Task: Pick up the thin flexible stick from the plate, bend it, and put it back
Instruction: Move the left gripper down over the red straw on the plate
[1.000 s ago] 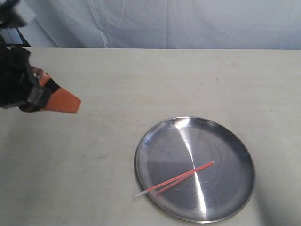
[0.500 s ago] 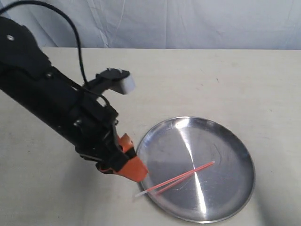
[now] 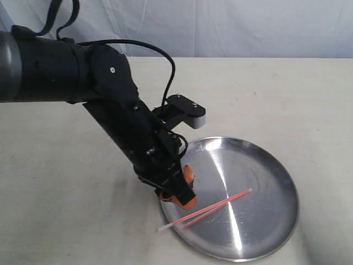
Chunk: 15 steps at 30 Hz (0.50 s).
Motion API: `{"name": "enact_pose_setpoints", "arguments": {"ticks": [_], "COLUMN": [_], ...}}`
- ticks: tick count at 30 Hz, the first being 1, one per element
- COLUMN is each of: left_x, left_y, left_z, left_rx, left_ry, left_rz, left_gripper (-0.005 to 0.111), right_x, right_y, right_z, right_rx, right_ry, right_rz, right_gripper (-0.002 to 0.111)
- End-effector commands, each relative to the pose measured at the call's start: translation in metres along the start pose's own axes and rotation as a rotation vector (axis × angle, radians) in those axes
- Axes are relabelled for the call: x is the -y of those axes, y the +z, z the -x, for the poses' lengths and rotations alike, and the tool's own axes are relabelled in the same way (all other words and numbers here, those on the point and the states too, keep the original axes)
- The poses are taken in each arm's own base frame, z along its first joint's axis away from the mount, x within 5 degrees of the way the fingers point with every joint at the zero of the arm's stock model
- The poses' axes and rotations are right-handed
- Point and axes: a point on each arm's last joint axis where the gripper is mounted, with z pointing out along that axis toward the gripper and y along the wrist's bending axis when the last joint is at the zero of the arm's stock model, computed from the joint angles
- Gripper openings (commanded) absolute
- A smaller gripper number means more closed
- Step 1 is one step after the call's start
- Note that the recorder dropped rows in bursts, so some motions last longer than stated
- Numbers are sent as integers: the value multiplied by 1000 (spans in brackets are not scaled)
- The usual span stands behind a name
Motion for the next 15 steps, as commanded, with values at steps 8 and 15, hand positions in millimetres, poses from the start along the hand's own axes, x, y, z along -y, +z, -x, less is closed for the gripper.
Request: {"name": "enact_pose_setpoints", "arguments": {"ticks": [8, 15], "left_x": [-2, 0], "left_y": [40, 59], "left_z": [7, 7], "left_rx": [-147, -156], "left_ry": [72, 86], "left_rz": [71, 78], "left_gripper": [58, 58], "right_x": [0, 0], "right_y": [0, 0], "right_z": [0, 0], "right_rx": [4, 4], "right_ry": [-5, -5], "right_rz": [5, 5], "right_gripper": [-1, -1]}}
